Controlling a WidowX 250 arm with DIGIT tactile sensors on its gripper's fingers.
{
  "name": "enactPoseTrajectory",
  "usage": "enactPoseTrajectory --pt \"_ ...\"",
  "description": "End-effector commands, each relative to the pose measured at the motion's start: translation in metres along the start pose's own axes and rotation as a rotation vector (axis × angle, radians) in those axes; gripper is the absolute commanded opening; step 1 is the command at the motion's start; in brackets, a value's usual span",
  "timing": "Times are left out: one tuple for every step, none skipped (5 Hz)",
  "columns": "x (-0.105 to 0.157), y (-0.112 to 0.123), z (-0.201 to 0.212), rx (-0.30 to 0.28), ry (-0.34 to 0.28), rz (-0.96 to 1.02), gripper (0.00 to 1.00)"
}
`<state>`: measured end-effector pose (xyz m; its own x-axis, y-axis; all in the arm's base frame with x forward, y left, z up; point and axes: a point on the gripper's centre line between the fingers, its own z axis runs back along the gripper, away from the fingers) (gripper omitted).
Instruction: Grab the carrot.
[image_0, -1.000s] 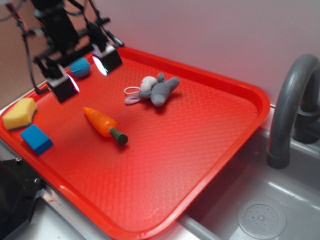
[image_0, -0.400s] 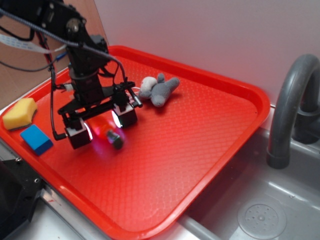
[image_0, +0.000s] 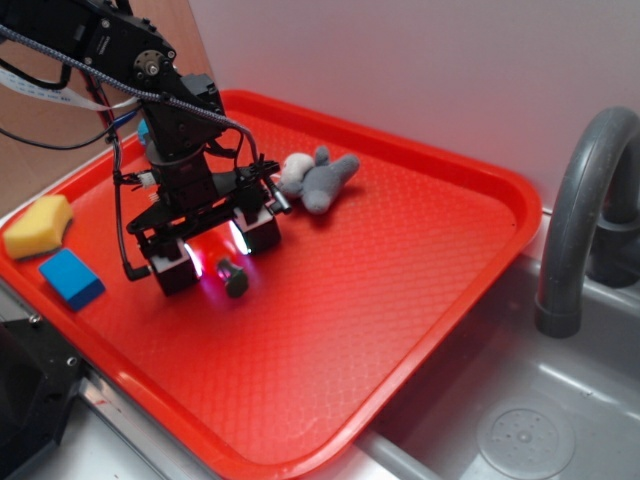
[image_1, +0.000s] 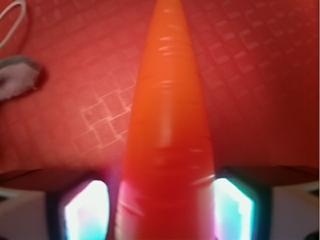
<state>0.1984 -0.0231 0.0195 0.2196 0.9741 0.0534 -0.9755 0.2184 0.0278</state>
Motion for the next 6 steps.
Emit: enactPoseTrajectory --pt "0.007 0.009 0.051 -0.05 0.019 -0.061 0.0" --pt "0.027 0.008 0.099 -0.165 0.039 -0.275 0.0" --pt "0.039 0.01 0.149 -0.327 -0.026 -0.496 0.0" --pt "0.039 0.013 0.199 -0.393 -0.028 -0.665 0.0" --pt "0.041 0.007 0.25 -0.414 -0.057 -0.772 0.0" --pt "0.037 0.015 0.253 -0.407 -0.054 -0.858 0.0"
